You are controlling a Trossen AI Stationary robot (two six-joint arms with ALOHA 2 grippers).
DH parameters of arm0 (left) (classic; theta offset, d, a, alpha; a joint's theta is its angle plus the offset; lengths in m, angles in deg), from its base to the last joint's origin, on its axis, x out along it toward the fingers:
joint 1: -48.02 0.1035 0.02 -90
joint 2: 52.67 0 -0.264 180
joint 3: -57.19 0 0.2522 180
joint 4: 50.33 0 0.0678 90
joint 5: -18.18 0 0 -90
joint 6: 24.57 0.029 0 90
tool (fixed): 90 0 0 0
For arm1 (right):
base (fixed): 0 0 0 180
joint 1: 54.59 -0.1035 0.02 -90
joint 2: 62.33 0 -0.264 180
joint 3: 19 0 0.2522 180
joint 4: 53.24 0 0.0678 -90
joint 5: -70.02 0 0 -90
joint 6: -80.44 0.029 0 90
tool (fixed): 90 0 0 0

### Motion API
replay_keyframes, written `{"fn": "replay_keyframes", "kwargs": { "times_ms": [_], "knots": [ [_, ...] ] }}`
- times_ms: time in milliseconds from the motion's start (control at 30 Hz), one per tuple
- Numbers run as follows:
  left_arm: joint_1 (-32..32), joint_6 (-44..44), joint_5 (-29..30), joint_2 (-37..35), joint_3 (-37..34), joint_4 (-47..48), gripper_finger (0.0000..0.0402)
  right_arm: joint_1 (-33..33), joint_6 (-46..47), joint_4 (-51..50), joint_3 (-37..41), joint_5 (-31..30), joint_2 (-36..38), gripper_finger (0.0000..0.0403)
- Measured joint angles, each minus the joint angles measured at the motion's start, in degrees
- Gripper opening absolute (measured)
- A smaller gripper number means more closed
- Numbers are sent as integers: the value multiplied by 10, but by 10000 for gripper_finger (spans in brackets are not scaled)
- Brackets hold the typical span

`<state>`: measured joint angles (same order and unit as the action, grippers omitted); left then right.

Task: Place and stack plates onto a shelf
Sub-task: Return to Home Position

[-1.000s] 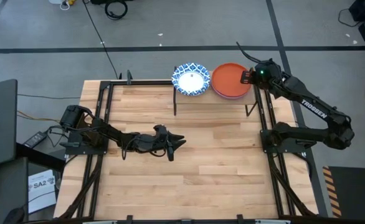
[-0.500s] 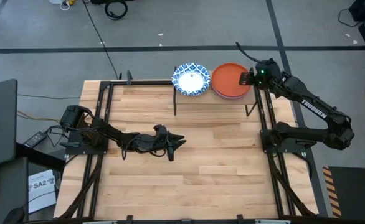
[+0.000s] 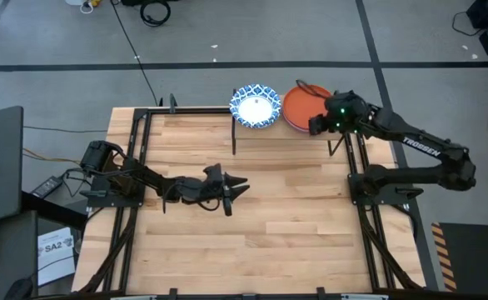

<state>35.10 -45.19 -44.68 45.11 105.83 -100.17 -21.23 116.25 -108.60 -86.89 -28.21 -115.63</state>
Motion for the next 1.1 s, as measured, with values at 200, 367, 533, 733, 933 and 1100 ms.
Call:
{"fn": "replay_keyframes", "kwargs": {
  "times_ms": [200,367,533,733,933,1100],
  "knots": [
    [10,34,-22,0,0,-30,130,-112,2,27,0,-25,0,106],
    [15,40,-34,-11,0,-22,127,-210,-29,71,0,-25,0,101],
    [15,76,-40,-46,0,-12,111,-280,-35,88,0,-27,0,98],
    [14,105,-45,-130,0,81,89,-331,-35,95,0,-28,0,98],
    [14,142,-45,-252,0,215,67,-353,-41,95,0,-29,0,98],
    [11,181,-45,-368,0,321,51,-361,-42,94,0,-46,0,98]
  ]
}}
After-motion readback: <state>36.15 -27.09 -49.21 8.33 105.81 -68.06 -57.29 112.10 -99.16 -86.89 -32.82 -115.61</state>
